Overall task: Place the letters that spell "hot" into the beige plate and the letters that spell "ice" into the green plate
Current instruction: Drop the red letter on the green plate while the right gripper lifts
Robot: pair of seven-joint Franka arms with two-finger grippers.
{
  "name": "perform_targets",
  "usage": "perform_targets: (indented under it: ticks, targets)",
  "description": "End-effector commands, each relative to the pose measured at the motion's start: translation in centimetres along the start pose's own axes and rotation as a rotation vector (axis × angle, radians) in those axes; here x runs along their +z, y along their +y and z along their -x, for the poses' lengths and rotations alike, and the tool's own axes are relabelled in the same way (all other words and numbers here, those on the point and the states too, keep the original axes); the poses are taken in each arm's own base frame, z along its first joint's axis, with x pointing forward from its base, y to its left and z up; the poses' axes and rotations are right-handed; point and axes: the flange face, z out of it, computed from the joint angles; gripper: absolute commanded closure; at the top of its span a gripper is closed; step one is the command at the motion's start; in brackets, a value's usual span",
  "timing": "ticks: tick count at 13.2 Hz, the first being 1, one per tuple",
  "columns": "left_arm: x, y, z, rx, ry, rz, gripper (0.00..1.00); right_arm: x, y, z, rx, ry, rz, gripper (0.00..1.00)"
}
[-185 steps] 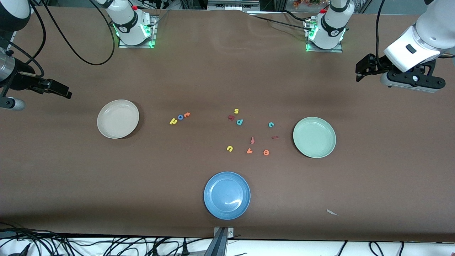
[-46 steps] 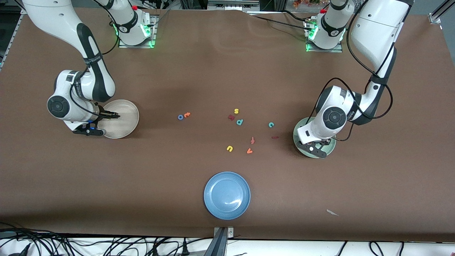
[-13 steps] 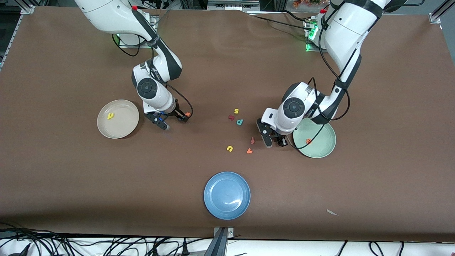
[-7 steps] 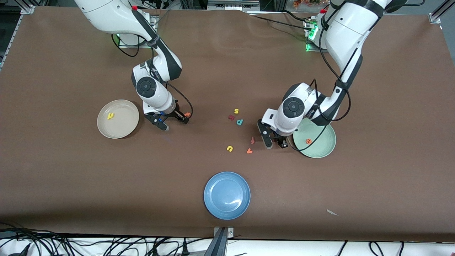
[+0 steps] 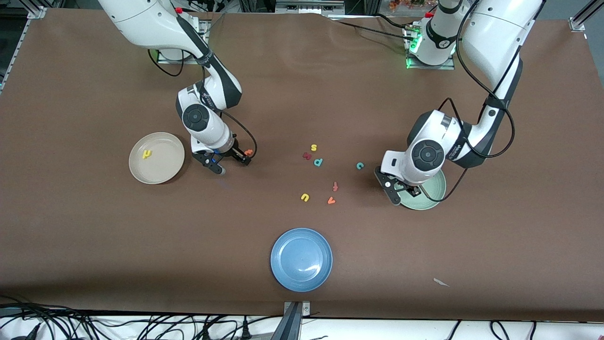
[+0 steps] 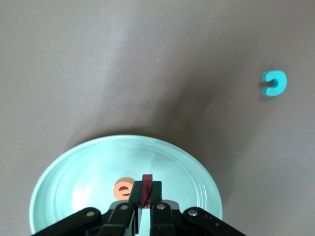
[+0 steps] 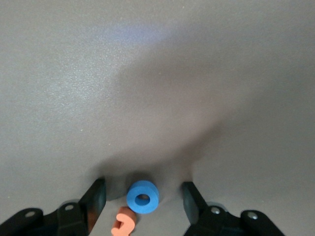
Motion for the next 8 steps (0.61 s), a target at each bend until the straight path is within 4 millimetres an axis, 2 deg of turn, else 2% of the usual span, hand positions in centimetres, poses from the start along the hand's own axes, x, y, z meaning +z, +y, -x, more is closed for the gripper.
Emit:
perform_targets:
  ticks: [1, 2, 3, 4, 6, 8]
  targets:
    - [1.9, -0.2, 2.1, -0.023, -0.017, 0.047, 0.88, 0.9, 0.4, -0.3, -0.008, 0.014, -0.001, 0.47]
    - [2.0, 0.0, 2.2, -0.022, -0.021, 0.049, 0.40, 0.9, 0.5, -0.3, -0.007, 0.012, 0.002, 0.53]
    - [1.6, 0.1, 2.1, -0.020, -0.016, 0.045, 0.09, 1.0, 0.5, -0.3, -0.007, 0.011, 0.004, 0.58]
    - [0.8, 0.6, 1.6, -0.009, -0.006, 0.038, 0.00, 1.1, 0.5, -0.2, -0.005, 0.009, 0.005, 0.65]
    - [0.2, 1.7, 0.7, 0.003, 0.003, 0.041, 0.00, 1.0, 0.5, -0.3, -0.005, 0.011, 0.006, 0.77]
    - [-1.0, 2.7, -0.3, -0.002, 0.020, 0.040, 0.00, 0.7, 0.5, -0.4, -0.003, 0.014, 0.002, 0.81]
